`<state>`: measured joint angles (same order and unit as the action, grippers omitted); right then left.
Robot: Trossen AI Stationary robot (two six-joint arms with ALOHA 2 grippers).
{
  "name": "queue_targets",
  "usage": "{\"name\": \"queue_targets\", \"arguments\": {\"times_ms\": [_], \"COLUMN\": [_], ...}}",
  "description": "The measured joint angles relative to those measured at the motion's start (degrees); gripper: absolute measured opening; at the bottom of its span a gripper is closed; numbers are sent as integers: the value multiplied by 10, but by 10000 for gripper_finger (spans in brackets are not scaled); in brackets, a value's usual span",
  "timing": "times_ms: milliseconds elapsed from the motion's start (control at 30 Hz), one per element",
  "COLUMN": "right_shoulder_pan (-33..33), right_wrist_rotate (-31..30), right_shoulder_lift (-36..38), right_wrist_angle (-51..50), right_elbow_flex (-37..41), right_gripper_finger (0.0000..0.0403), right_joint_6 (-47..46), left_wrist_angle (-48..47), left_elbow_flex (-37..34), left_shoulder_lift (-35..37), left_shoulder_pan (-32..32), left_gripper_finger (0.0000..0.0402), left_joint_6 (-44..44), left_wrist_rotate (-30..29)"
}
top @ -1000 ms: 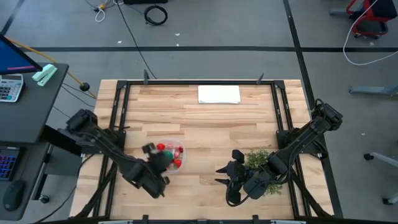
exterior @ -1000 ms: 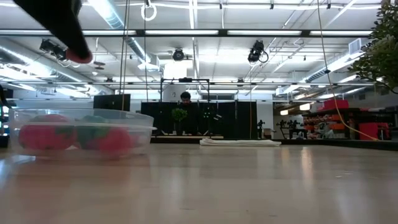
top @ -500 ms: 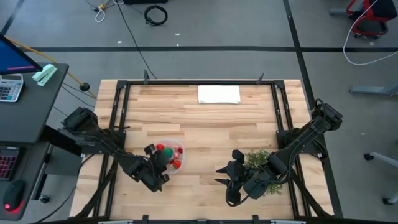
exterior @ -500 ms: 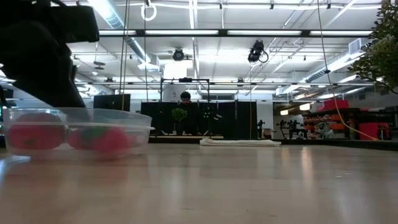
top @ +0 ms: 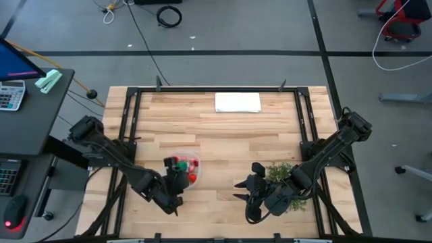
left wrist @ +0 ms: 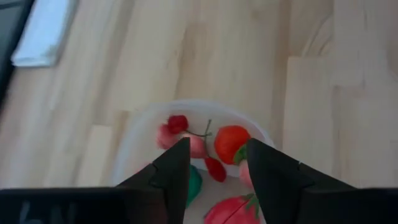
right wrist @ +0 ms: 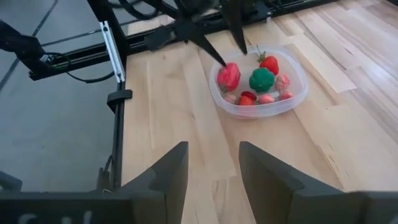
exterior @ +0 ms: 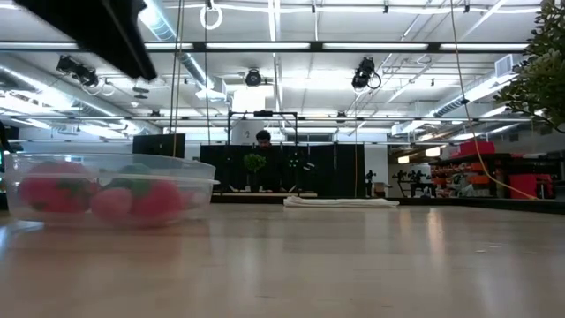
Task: Pick and placing Produce into tupperware
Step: Return to Home Position
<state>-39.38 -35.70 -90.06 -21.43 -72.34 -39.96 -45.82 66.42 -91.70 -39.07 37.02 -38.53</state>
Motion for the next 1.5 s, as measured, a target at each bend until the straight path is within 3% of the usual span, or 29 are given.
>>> {"name": "queue_targets", "arguments": {"times_ms": [333, 533, 700, 867, 1000, 1067, 1167, 1300, 1400, 1500], "right_shoulder_pan": [-38, -47, -47, -47, -47, -47, -47, -14, 48, 141], "right_wrist_rotate": [12, 1, -10, -20, -21, -20, -15, 39, 149, 315], "right_shoulder_lift": [64, 169, 287, 381, 438, 463, 485, 488, 502, 539], "right_wrist_angle": [-26, -125, -207, -204, -151, -75, 83, 376, 553, 618], "right_elbow_flex": [-2, -2, -1, 46, 150, 231, 365, 515, 573, 583], "right_gripper_finger": [151, 151, 151, 151, 151, 151, 151, 151, 151, 151], "right_joint_6": [36, 24, 4, 33, 25, 13, 20, 112, 211, 276], "left_wrist_angle": [-243, -443, -435, -441, -435, -403, -271, -1, 175, 297], "left_elbow_flex": [161, 251, 255, 211, 127, 60, -70, -256, -354, -402], "left_shoulder_lift": [0, 13, 132, 290, 426, 497, 600, 698, 742, 771], "left_shoulder_pan": [-16, 16, 56, 99, 92, 78, 53, 26, 26, 34], "left_gripper_finger": [106, 59, 38, 40, 42, 37, 28, 19, 21, 25], "left_joint_6": [-46, 0, -42, 43, 143, 171, 163, 27, -96, -185], "left_wrist_rotate": [-10, -76, -95, -96, -76, -53, -48, -46, -46, -47]}}
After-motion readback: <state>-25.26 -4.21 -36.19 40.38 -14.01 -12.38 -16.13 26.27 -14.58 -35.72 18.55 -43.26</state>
